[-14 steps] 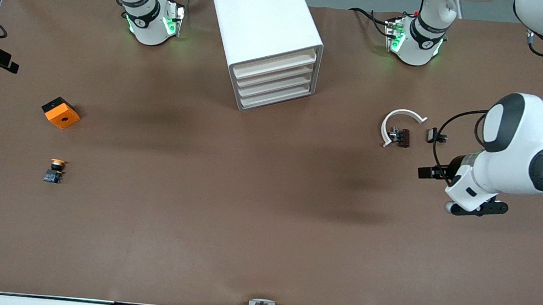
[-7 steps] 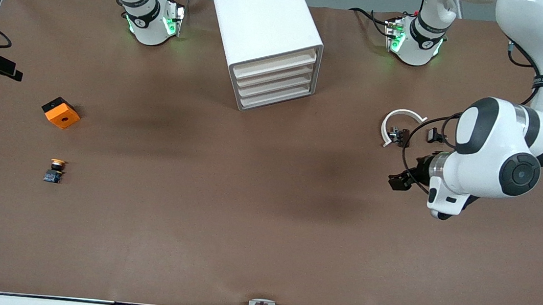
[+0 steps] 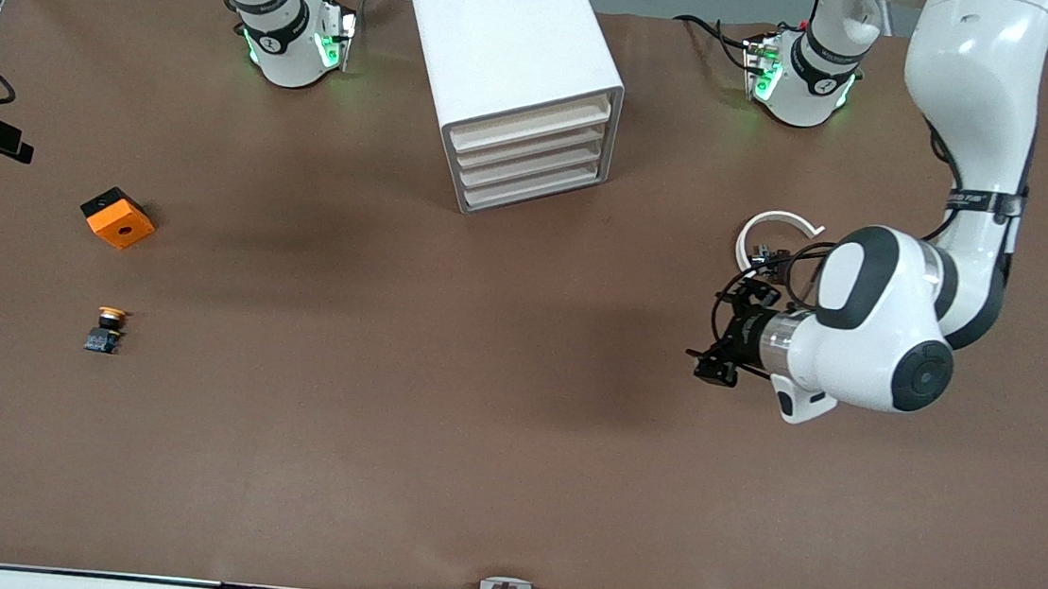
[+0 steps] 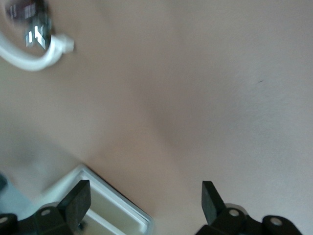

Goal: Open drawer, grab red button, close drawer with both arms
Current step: 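Reach the left gripper toward the white cabinet's drawer handle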

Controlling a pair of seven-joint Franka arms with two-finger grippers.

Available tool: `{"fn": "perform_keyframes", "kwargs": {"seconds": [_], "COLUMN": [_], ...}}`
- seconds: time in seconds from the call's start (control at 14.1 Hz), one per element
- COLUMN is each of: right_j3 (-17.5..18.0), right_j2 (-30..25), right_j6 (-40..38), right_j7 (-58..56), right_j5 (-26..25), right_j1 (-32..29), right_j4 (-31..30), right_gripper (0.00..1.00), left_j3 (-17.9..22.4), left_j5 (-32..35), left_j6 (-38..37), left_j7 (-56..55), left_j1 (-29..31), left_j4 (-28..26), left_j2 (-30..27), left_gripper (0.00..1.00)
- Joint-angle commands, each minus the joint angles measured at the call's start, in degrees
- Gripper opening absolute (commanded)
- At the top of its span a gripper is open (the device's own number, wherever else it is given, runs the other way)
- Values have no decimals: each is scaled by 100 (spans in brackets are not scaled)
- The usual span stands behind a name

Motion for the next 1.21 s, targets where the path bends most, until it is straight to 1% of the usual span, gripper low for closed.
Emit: {"fn": "perform_keyframes", "kwargs": {"seconds": [0.0, 0.07, 0.21, 0.43, 0.71, 0.85, 0.99, 1.14], "right_j3": [69, 69, 69, 77, 95, 113, 113, 121], "right_j2": [160, 248, 257, 266, 257, 257, 257, 240], "right_j6": [248, 267, 267, 232, 223, 267, 232, 197], "right_j7": [-84, -84, -84, -57, 4, 12, 370, 1029], "right_j5": [-249, -267, -267, -215, -171, -258, -162, -136], "right_j1": [-67, -76, -59, -15, 12, 46, 82, 152], "right_j4": [165, 173, 173, 173, 182, 182, 156, 121], "right_gripper": [100, 100, 100, 100, 100, 100, 100, 100], "left_j3": [-102, -259, -365, -410, -419, -523, -585, -699], "left_j5": [-359, -543, -658, -1159, -1266, -1292, -1344, -1607], "left_j6": [-64, -65, -274, -775, -1188, -1504, -1899, -2260], "left_j7": [-940, -1204, -1451, -1882, -2427, -2620, -2883, -3244], "left_j1": [-28, -19, -28, -19, -28, -28, -37, -28], "left_j4": [396, 423, 415, 415, 406, 397, 362, 362], "left_j2": [412, 510, 641, 914, 1230, 1441, 1617, 1802], "left_gripper": [100, 100, 100, 100, 100, 100, 100, 100]}}
